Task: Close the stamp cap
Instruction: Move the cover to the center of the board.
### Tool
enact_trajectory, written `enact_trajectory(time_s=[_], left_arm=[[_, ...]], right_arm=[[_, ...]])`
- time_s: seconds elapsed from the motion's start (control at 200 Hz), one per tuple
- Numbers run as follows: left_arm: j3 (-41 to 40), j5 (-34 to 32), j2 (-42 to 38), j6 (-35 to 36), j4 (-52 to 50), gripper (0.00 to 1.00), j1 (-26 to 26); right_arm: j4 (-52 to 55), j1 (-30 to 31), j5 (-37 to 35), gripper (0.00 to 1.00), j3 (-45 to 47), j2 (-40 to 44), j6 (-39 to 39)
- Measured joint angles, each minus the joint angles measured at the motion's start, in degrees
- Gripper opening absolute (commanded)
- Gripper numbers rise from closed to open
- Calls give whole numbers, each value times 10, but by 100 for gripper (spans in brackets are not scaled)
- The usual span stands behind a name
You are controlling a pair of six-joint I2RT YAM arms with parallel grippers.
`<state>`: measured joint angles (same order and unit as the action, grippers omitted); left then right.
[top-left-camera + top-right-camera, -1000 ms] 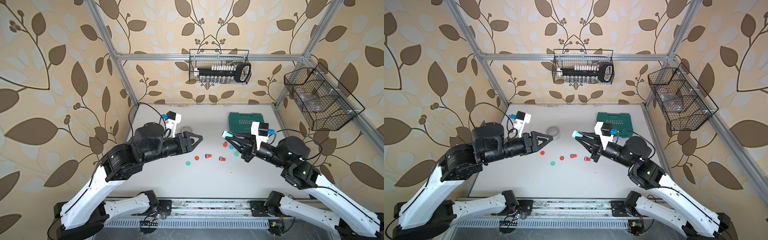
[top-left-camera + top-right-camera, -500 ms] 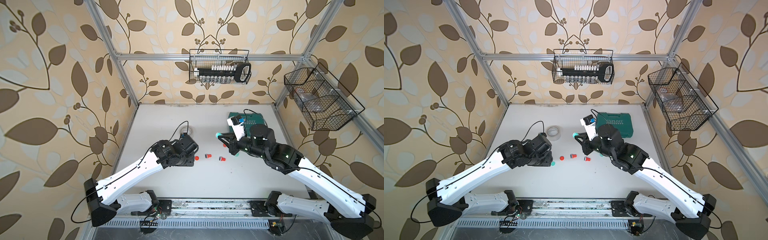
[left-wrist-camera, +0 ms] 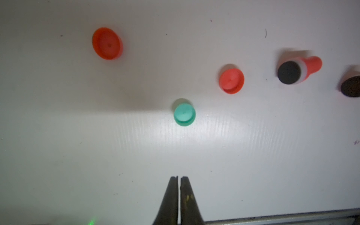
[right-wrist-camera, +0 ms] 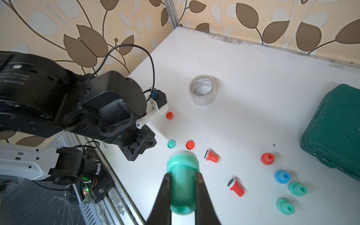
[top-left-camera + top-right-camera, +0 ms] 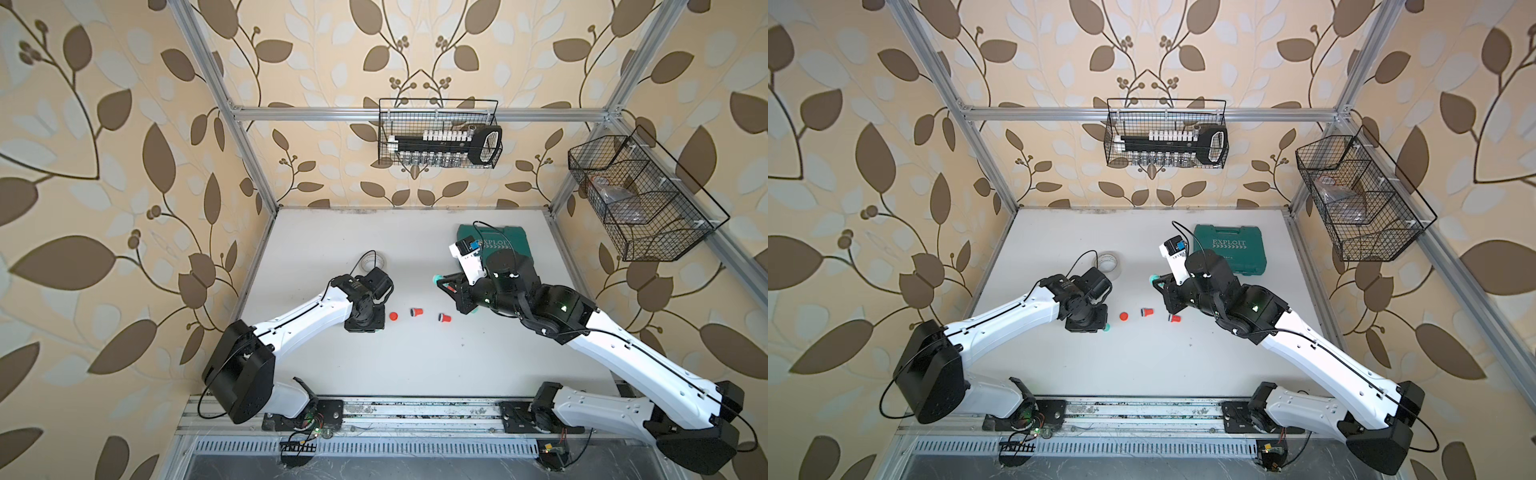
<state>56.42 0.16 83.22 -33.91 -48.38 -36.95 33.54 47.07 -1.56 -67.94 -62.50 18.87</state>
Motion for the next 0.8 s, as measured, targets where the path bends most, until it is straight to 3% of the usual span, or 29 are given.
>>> enact_trajectory(time_s=[0.29,0.8], left_arm=[[35,11,128,37,38,0,14],[48,9,177,51,50,0,14]], right_arm=[[8,-7,0,0,0,3,0],[15,-15,0,0,0,10,0]])
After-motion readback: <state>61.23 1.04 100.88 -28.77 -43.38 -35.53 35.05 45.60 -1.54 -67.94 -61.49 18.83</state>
